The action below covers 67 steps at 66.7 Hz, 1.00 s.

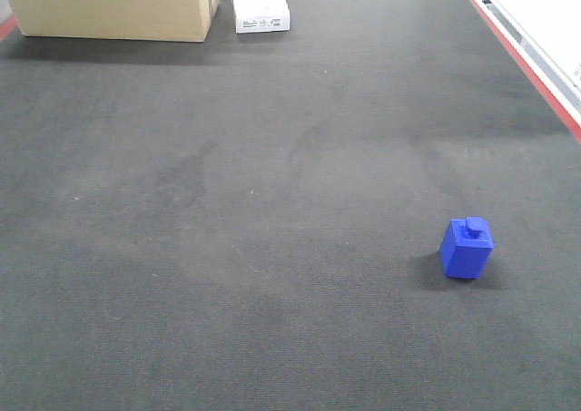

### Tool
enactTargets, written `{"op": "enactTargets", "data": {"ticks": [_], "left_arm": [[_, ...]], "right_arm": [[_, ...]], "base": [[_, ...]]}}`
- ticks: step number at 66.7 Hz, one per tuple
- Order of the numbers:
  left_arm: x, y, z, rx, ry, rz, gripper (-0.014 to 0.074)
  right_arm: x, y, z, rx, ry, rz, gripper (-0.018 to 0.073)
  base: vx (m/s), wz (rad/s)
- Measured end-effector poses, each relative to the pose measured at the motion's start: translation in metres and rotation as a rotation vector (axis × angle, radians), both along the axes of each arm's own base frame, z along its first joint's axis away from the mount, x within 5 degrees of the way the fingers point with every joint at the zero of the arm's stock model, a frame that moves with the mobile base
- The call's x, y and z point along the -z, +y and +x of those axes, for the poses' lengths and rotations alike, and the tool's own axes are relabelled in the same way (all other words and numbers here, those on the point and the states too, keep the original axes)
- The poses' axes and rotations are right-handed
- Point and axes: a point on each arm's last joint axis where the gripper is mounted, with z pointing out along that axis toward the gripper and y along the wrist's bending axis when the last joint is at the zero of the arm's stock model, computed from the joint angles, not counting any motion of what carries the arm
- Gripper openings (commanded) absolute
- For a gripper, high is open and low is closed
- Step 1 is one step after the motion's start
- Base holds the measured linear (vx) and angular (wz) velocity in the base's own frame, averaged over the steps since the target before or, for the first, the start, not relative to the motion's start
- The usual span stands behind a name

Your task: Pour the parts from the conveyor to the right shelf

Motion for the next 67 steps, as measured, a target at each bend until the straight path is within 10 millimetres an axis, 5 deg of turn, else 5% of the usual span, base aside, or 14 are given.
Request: {"op": "enactTargets", "data": {"ticks": [41,55,67], "left_arm": [[0.000,0.000,0.000,0.000,0.000,0.000,-0.0006],[0.000,0.000,0.000,0.000,0.000,0.000,-0.0006],[0.000,0.000,0.000,0.000,0.000,0.000,-0.0006]], "right_arm": [[-0.005,0.000,0.000,-0.002,-0.060,-0.003,-0.0008],[-0.027,0.001,-0.004,-0.011,-0.242,0.020,-0.0008],[-0.071,0.001,-0.003,-0.011,-0.238,0.035,-0.0008]], "base": [[0.00,0.00],[0.00,0.00],[0.00,0.00]]}}
